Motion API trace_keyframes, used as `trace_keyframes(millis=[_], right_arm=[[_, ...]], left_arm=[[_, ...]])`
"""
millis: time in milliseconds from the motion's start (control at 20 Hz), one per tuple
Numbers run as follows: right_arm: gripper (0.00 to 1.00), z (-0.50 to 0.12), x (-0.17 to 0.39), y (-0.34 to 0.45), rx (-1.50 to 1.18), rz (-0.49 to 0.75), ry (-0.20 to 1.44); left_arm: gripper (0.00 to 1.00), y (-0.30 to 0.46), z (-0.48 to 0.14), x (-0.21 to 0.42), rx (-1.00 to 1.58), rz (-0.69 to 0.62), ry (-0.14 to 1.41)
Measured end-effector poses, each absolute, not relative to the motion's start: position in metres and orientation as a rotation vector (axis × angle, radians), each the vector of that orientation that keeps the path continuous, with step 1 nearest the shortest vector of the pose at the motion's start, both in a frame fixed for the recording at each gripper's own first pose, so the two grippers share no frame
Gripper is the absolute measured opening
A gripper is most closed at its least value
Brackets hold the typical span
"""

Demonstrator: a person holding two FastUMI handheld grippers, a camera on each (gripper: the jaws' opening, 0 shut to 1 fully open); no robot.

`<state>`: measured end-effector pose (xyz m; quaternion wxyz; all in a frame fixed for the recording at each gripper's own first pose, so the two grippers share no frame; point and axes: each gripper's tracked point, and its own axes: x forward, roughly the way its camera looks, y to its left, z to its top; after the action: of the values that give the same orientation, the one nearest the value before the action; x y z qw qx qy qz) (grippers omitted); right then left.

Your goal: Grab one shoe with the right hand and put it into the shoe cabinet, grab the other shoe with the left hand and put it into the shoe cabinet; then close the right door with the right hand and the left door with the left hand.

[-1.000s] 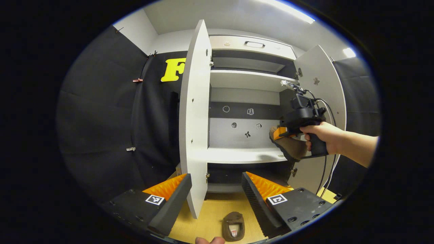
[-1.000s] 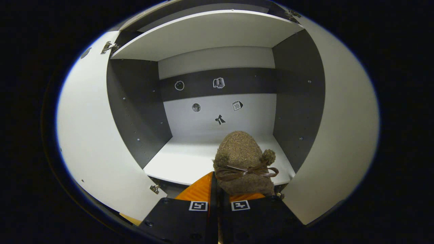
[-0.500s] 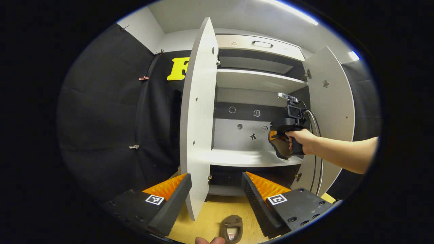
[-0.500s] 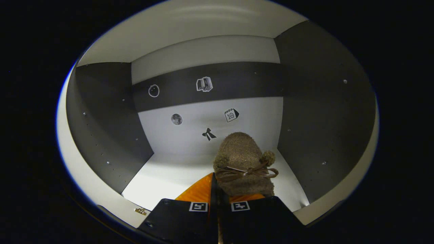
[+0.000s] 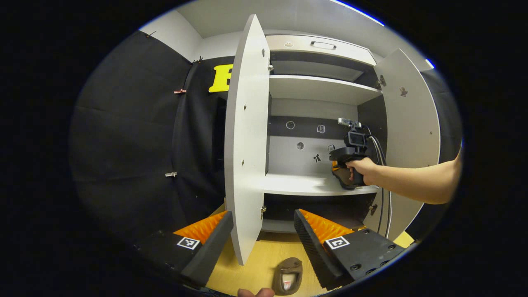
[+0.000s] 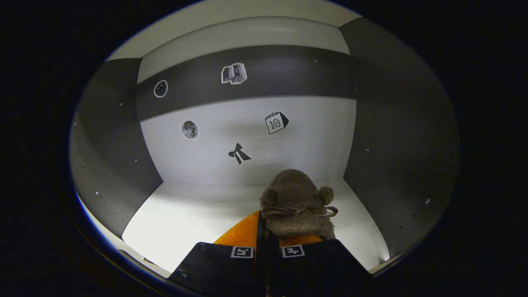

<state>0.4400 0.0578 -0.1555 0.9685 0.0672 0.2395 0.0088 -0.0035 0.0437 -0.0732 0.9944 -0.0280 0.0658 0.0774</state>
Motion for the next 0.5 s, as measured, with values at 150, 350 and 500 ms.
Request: trace_keyframes(millis=[150, 350, 500], right_arm=[[0.13, -0.164, 0.445, 0.06, 0.152, 0.021, 0.504], [0.32, -0.162, 0.441, 0.068, 0.164, 0.027, 0.518], [0.57, -0.157, 0.431, 0.08, 0.169, 0.069, 0.53]], left_arm=[[0.95, 0.041, -0.074, -0.003, -0.045, 0.153, 0.133], [0.95, 0.033, -0.076, 0.0, -0.063, 0.135, 0.138], [0.95, 0.027, -0.077, 0.002, -0.07, 0.114, 0.141]])
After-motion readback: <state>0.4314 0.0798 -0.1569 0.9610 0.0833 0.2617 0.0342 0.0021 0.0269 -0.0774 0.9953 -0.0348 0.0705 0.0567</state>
